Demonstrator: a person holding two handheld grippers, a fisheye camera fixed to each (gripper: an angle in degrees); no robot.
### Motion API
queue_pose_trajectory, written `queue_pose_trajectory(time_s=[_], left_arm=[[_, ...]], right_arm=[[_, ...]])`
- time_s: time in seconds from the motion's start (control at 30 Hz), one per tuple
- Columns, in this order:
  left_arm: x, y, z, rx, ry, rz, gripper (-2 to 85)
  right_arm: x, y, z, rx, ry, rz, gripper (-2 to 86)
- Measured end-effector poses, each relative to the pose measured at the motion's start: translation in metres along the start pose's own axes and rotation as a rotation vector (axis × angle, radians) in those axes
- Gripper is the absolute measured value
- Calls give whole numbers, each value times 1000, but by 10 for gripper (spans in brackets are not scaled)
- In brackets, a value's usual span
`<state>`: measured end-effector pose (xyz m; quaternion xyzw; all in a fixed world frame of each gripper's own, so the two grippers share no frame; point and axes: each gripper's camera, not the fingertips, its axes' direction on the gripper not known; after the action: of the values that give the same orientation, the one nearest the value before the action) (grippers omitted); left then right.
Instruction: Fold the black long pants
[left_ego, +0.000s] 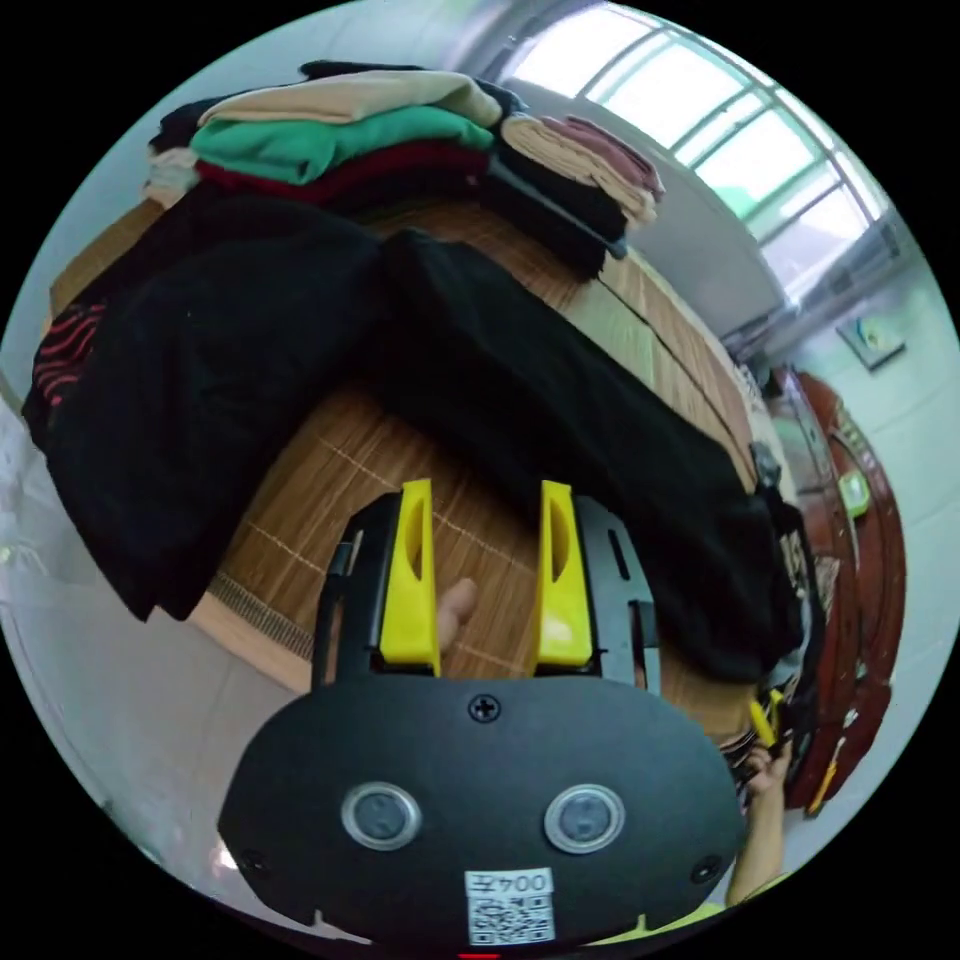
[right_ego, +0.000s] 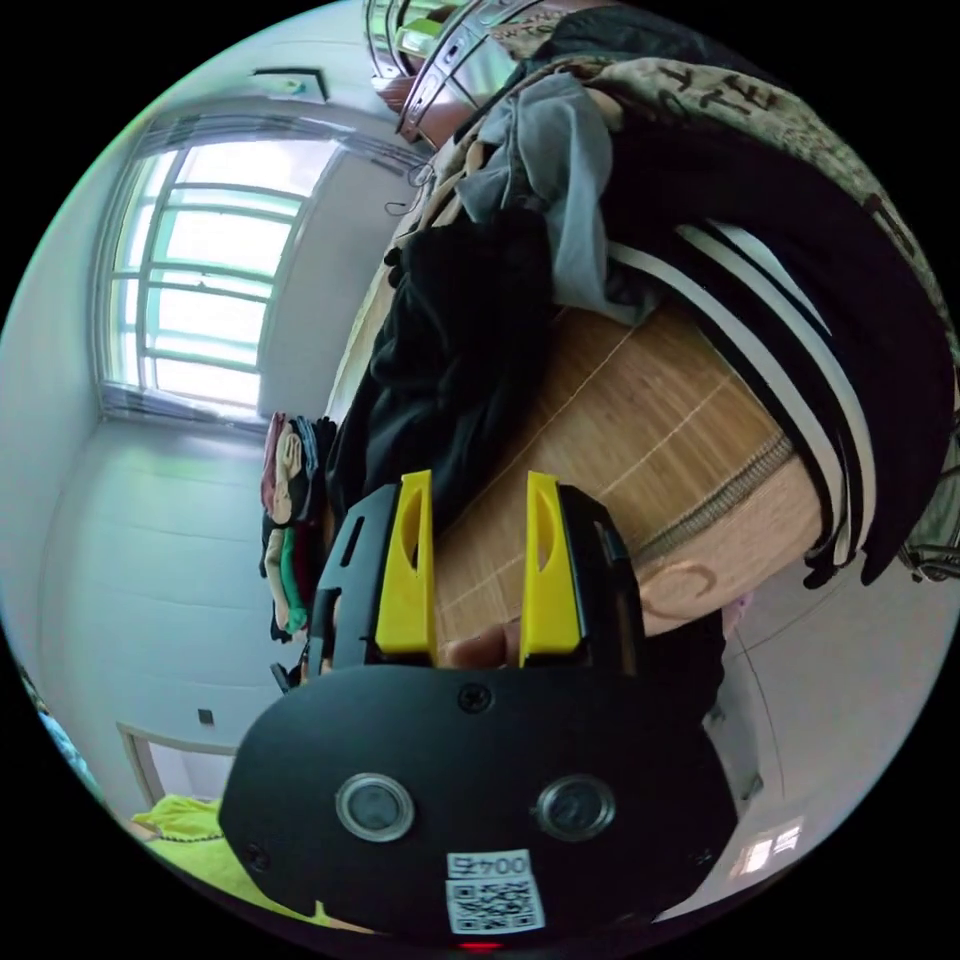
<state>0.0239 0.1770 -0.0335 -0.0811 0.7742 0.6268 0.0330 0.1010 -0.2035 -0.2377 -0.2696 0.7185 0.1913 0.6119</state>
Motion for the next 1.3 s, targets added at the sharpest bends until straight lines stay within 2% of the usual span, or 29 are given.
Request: queue_pose_trajectory(time_s=[0.17,0.23,0.3,0.37,0.5,0.63,0.73,0.83,0.93,1.03,1.13,1.3], left_arm=[[-26,-43,0,70,100,-147,137],[-29,-53,3,92,111,-172,120],[-34,-59,8,99,91,-220,80],[-44,-63,8,107,116,-269,44],[-45,-65,-9,110,71,-181,30],[-73,-35,-33,75,175,-156,24],[-98,-6,-38,23,168,-120,22],[-135,18,-36,39,274,-220,21],[-152,35,-44,76,364,-272,19],[-150,58,-53,103,407,-217,16],[-136,87,-51,101,435,-131,9],[-81,115,-14,40,391,64,3]], right_arm=[[-7,-28,27,4,-31,10,135],[-15,-37,39,-8,-20,2,102],[-29,-44,48,-31,102,2,51],[-43,-41,45,-32,158,-54,45],[-61,-13,5,-19,213,-167,42],[-42,31,-38,-27,190,-122,46],[-23,67,-55,-52,185,-116,56],[-11,88,-64,-49,99,-102,80],[-29,106,-78,25,166,-187,98],[-47,124,-92,107,219,-247,95],[-73,144,-97,172,340,-358,35],[-128,152,-49,74,585,-595,-4]])
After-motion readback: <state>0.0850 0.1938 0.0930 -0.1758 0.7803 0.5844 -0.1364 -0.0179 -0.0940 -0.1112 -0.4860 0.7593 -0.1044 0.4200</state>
